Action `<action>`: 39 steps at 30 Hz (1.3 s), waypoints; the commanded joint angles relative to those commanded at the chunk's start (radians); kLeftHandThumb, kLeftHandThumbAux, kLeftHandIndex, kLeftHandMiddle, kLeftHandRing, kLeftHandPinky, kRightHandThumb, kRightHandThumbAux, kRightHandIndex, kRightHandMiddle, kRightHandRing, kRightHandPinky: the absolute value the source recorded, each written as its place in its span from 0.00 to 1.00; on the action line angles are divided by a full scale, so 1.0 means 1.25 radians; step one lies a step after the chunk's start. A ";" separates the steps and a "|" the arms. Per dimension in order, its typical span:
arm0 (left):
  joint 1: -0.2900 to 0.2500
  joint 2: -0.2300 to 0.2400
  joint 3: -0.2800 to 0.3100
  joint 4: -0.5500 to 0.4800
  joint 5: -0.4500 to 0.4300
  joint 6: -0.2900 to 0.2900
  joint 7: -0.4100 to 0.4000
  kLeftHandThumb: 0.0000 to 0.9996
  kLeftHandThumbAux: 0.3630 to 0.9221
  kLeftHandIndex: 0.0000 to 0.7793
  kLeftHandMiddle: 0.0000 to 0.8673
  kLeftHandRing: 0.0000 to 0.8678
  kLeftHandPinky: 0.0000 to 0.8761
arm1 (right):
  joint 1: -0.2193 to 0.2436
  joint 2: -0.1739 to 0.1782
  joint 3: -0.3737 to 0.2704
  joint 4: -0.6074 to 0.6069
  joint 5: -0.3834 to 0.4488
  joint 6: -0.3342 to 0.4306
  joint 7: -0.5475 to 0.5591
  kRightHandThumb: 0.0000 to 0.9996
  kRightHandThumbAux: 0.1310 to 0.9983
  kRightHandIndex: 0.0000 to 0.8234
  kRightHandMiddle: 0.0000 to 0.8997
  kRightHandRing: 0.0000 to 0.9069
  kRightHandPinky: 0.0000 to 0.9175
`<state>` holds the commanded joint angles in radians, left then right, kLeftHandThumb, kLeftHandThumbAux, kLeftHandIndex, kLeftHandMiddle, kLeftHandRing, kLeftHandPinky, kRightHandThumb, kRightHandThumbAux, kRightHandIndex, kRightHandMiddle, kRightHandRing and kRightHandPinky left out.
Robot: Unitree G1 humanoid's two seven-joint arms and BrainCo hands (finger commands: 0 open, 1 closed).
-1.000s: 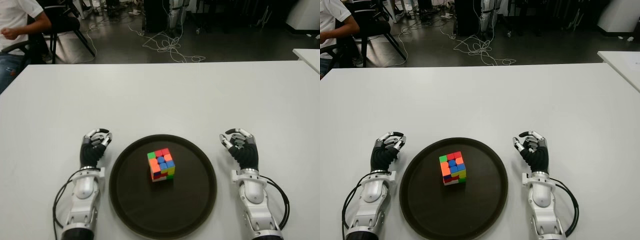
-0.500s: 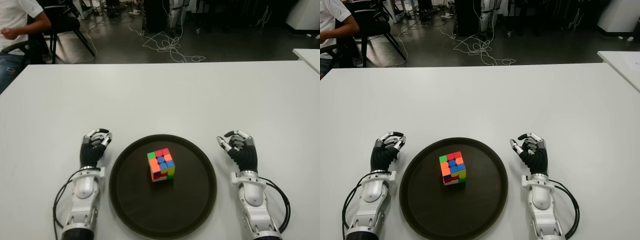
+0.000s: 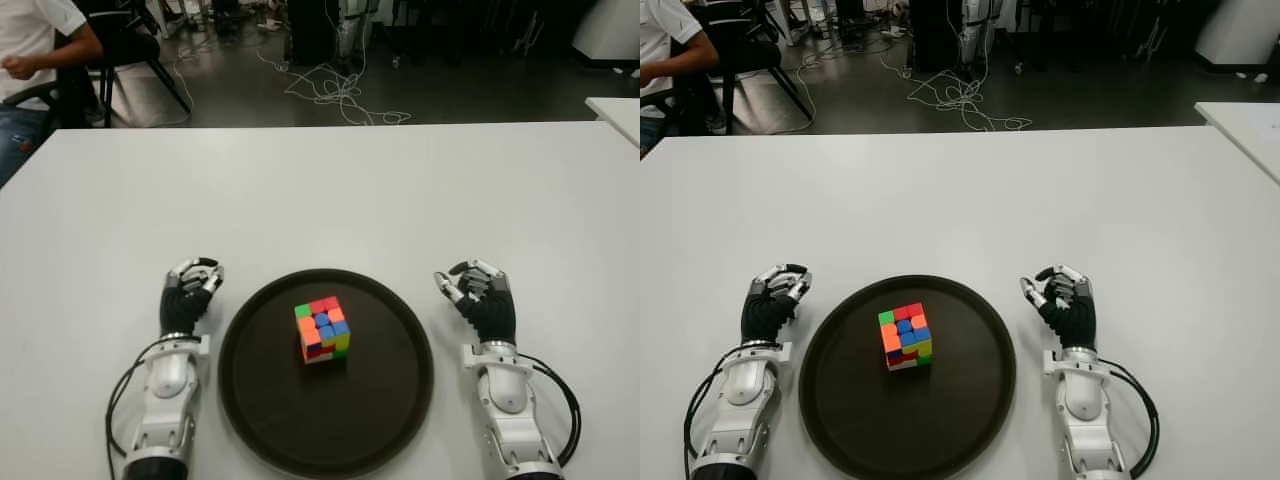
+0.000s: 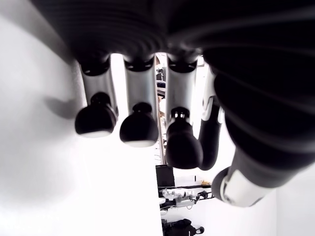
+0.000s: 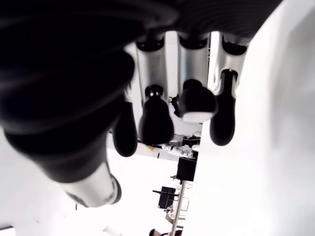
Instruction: Pick up the Rubik's Cube and put it in the plate
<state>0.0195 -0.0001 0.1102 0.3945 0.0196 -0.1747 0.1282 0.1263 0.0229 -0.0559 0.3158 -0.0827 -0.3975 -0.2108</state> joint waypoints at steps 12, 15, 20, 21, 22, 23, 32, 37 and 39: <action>-0.004 0.003 0.006 0.029 -0.010 -0.040 -0.009 0.70 0.62 0.57 0.94 0.96 0.93 | -0.004 0.007 -0.001 0.009 0.020 -0.025 0.010 0.29 0.79 0.86 0.93 0.94 0.93; -0.007 0.004 0.009 0.032 -0.015 -0.042 -0.013 0.70 0.62 0.57 0.94 0.96 0.93 | -0.005 0.010 -0.001 0.007 0.018 -0.020 0.006 0.27 0.79 0.86 0.93 0.94 0.93; -0.010 0.009 0.007 0.030 -0.006 -0.026 -0.009 0.70 0.62 0.57 0.94 0.96 0.94 | -0.007 0.019 -0.002 -0.002 0.012 0.004 -0.009 0.30 0.80 0.85 0.92 0.93 0.93; -0.010 0.010 0.007 0.029 -0.004 -0.023 -0.008 0.70 0.62 0.57 0.94 0.96 0.94 | -0.007 0.021 -0.002 -0.003 0.013 0.005 -0.011 0.30 0.79 0.85 0.92 0.93 0.93; -0.010 0.010 0.006 0.029 -0.004 -0.021 -0.008 0.70 0.62 0.57 0.94 0.97 0.94 | -0.007 0.022 -0.002 -0.003 0.013 0.005 -0.012 0.31 0.79 0.84 0.92 0.93 0.93; -0.010 0.011 0.006 0.029 -0.002 -0.019 -0.008 0.70 0.62 0.57 0.94 0.97 0.95 | -0.007 0.024 -0.002 -0.004 0.016 0.006 -0.012 0.31 0.79 0.84 0.92 0.93 0.93; -0.011 0.009 0.010 0.040 -0.007 -0.038 -0.012 0.70 0.62 0.57 0.94 0.97 0.94 | -0.005 0.032 -0.005 -0.008 0.032 0.000 -0.010 0.31 0.80 0.83 0.90 0.92 0.91; -0.011 0.008 0.011 0.042 -0.010 -0.049 -0.015 0.70 0.62 0.57 0.94 0.96 0.93 | -0.005 0.034 -0.004 -0.008 0.027 -0.008 -0.016 0.30 0.80 0.83 0.90 0.92 0.92; -0.011 0.008 0.010 0.043 -0.009 -0.051 -0.016 0.70 0.62 0.57 0.94 0.96 0.93 | -0.004 0.035 -0.005 -0.010 0.028 -0.004 -0.017 0.30 0.80 0.83 0.90 0.92 0.92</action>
<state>0.0061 0.0104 0.1229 0.4485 0.0083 -0.2389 0.1088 0.1207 0.0662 -0.0617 0.3032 -0.0481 -0.4028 -0.2318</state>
